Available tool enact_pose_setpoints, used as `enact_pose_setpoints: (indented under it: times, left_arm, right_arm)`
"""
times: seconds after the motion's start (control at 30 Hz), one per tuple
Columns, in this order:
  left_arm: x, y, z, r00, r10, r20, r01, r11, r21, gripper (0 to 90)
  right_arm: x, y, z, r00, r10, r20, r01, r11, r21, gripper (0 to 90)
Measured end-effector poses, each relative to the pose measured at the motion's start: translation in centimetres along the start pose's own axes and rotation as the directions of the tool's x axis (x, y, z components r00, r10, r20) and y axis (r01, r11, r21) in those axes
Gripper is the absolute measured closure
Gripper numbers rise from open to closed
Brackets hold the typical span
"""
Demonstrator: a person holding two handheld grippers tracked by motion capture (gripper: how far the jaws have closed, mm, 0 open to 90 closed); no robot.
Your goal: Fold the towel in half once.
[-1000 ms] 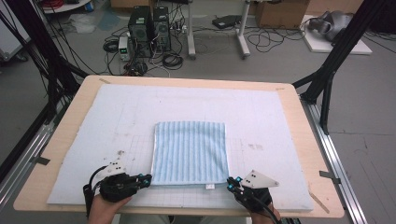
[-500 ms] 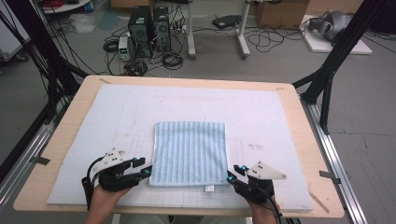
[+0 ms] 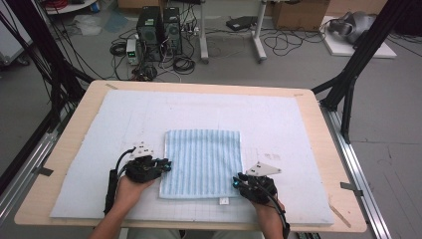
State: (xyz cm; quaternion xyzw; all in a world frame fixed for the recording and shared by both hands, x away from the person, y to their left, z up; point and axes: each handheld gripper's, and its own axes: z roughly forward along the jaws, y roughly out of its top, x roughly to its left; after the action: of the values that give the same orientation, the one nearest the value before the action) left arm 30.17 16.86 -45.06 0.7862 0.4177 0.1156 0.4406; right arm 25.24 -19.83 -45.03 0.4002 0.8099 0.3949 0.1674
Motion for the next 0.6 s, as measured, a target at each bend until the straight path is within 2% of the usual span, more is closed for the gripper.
enact_pose_setpoints:
  times: [0.13,0.23,0.27,0.3,0.37,0.4,0.5,0.6]
  left_arm:
    - [0.1,0.1,0.0,1.0,0.009,-0.002,-0.009,0.9999,-0.009,76.0]
    - [0.9,0.5,-0.3,0.9998,-0.009,-0.015,0.007,0.9949,-0.1,69.2]
    - [1.3,0.8,-0.3,0.9999,-0.008,-0.013,0.007,0.9949,-0.101,68.5]
    - [1.7,1.4,-0.2,0.9999,-0.014,0.0,0.014,0.9945,-0.104,68.3]
    - [2.2,2.4,0.0,1.0,0.002,0.007,-0.001,0.9903,-0.139,68.3]
    - [2.5,3.2,0.2,0.9998,0.019,-0.01,-0.02,0.9911,-0.132,67.9]
    - [3.3,5.2,0.9,0.9992,0.036,-0.018,-0.038,0.9878,-0.151,66.8]
    - [4.3,6.4,2.0,0.9995,0.025,-0.021,-0.028,0.9839,-0.177,67.3]
  right_arm:
    - [0.0,0.1,0.1,0.9999,0.009,-0.012,-0.009,1.0,0.003,68.9]
    - [-0.7,1.2,0.0,0.9995,0.011,-0.029,-0.012,0.999,-0.033,67.4]
    - [-1.0,1.7,0.0,0.9991,0.019,-0.038,-0.021,0.999,-0.048,67.5]
    - [-1.2,2.2,0.1,0.9992,0.02,-0.036,-0.022,0.998,-0.057,68.1]
    - [-1.9,3.5,0.5,0.9994,0.016,-0.031,-0.018,0.998,-0.062,69.0]
    - [-2.4,4.1,0.8,0.9996,0.015,-0.026,-0.017,0.998,-0.068,69.9]
    - [-3.8,5.9,1.9,0.9999,0.007,0.008,-0.006,0.998,-0.07,73.5]
    - [-5.0,7.1,3.0,0.9996,0.026,0.001,-0.026,0.997,-0.069,74.0]
